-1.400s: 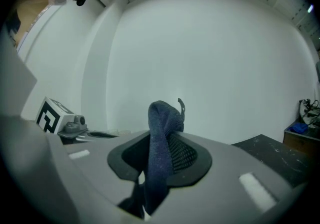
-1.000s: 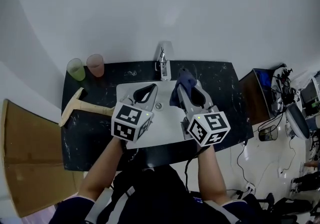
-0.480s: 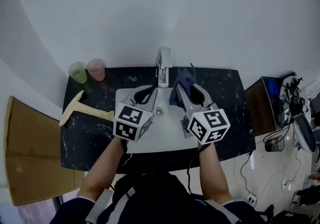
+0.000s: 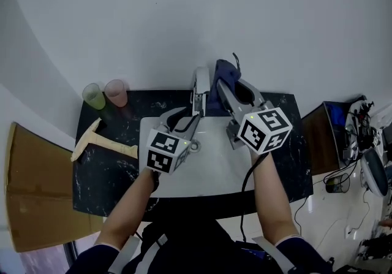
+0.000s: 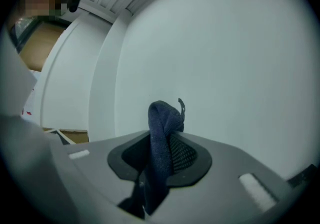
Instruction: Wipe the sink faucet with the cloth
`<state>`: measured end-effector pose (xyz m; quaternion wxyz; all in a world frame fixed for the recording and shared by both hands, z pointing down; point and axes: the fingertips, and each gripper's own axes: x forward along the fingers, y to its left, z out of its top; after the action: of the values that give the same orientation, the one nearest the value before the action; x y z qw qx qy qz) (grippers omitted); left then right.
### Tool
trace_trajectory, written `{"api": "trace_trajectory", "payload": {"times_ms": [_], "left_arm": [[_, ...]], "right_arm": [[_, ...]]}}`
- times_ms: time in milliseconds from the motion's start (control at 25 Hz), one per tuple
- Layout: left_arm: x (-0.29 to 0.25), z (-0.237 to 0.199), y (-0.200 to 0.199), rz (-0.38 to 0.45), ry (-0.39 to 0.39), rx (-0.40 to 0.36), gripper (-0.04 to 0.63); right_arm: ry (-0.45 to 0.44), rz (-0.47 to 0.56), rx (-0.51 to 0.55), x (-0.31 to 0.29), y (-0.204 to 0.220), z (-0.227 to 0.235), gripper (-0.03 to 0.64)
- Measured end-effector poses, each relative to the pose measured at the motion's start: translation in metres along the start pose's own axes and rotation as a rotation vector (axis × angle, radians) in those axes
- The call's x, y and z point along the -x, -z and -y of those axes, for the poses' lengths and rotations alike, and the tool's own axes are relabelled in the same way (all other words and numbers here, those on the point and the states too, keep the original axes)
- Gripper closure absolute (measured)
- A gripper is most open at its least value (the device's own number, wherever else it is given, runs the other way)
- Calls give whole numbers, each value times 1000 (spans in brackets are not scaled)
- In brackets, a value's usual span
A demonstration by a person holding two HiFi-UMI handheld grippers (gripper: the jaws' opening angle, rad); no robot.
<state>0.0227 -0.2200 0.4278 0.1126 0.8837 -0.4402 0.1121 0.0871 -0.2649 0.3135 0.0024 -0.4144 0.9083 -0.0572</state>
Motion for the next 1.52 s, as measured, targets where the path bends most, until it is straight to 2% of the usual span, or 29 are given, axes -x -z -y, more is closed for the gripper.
{"api": "trace_trajectory", "payload": {"times_ms": [160, 240, 320, 560, 640, 800, 1040, 1200, 1520], "left_arm": [[-7, 4, 7, -18, 12, 2, 443], [-9, 3, 10, -27, 3, 3, 443], [-12, 1, 14, -37, -11, 5, 443], [-14, 0, 15, -43, -15, 11, 445], [-14, 0, 14, -43, -10, 11, 446], [-13, -1, 15, -51, -15, 8, 448], [-13, -3, 14, -43, -21, 11, 453], [-14, -2, 16, -52, -15, 12, 454], [-15, 1, 18, -54, -11, 13, 457]], "right_arm": [[-116, 25, -37, -26, -13, -9, 526], [-176, -13, -77, -40, -1, -11, 526], [-199, -84, -63, -50, 17, -9, 526], [-207, -248, 149, -69, 47, -3, 526], [-226, -289, 184, -78, 50, -2, 526], [-234, -356, 184, -98, 56, 8, 526], [-201, -387, 125, -105, 59, 20, 525], [-187, -405, 79, -97, 62, 19, 529], [-229, -374, 93, -58, 64, -6, 531]]}}
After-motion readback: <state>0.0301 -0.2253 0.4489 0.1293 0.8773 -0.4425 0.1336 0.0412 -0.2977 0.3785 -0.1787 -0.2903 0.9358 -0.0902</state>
